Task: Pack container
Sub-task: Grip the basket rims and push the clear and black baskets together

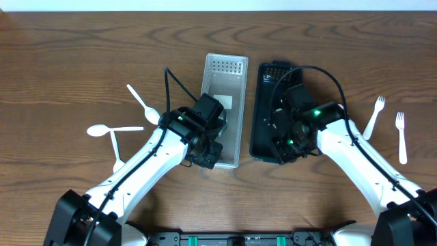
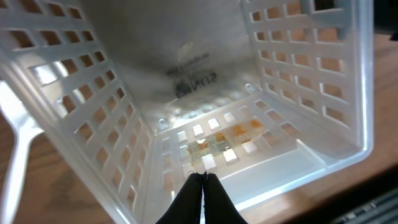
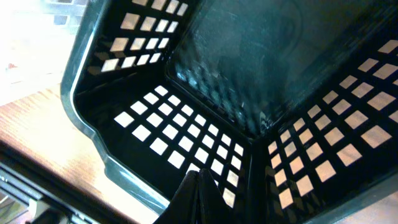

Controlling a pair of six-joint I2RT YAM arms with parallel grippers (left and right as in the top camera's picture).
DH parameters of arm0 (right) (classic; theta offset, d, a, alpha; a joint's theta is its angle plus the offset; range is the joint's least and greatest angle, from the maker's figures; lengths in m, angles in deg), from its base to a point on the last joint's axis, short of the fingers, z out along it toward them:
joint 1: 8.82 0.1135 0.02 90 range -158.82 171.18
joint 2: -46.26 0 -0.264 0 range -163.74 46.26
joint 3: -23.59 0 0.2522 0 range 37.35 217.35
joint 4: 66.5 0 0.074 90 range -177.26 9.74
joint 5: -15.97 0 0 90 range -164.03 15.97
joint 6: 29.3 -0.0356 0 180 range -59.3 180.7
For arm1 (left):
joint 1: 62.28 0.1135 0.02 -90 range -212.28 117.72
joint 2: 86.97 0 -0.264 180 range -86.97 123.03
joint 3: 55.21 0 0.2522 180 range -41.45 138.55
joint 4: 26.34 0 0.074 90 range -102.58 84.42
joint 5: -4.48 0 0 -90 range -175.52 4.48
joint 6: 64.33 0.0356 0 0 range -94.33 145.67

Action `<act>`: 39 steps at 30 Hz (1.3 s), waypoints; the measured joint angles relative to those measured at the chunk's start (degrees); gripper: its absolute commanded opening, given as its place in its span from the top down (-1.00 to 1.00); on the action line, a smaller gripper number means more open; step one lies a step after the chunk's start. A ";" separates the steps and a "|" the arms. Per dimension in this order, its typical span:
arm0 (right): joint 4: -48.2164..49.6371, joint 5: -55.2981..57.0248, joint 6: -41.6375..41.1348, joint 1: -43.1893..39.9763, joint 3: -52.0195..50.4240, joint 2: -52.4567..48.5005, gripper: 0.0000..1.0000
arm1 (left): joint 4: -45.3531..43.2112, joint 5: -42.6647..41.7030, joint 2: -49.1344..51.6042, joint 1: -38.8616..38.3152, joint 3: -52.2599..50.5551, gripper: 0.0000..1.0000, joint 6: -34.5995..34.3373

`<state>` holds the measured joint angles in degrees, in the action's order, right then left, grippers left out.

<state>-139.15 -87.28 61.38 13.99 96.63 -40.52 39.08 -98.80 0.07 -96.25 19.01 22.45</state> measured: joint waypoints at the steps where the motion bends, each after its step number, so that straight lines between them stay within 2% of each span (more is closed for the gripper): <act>1: -0.42 -0.02 0.02 0.13 0.00 0.00 0.98 | 0.31 -0.59 0.00 0.00 0.00 0.88 0.00; 11: -1.97 -0.04 0.00 2.54 0.00 0.00 0.97 | 0.61 -3.26 0.00 -4.94 0.00 0.88 0.00; 15: -2.19 -0.02 -0.09 2.56 0.00 0.00 0.80 | -0.57 -3.34 0.00 -8.61 0.00 0.88 0.00; 21: -1.95 0.66 -0.31 2.56 0.00 0.00 0.75 | -3.23 -3.41 0.00 -11.06 0.00 0.88 0.00; 39: -4.28 10.47 -7.98 1.20 0.00 0.00 0.82 | -7.39 -3.41 0.00 -11.06 0.00 0.89 0.00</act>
<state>-143.44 -76.81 53.41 15.19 96.63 -40.52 31.69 -102.21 0.07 -107.31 19.01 22.45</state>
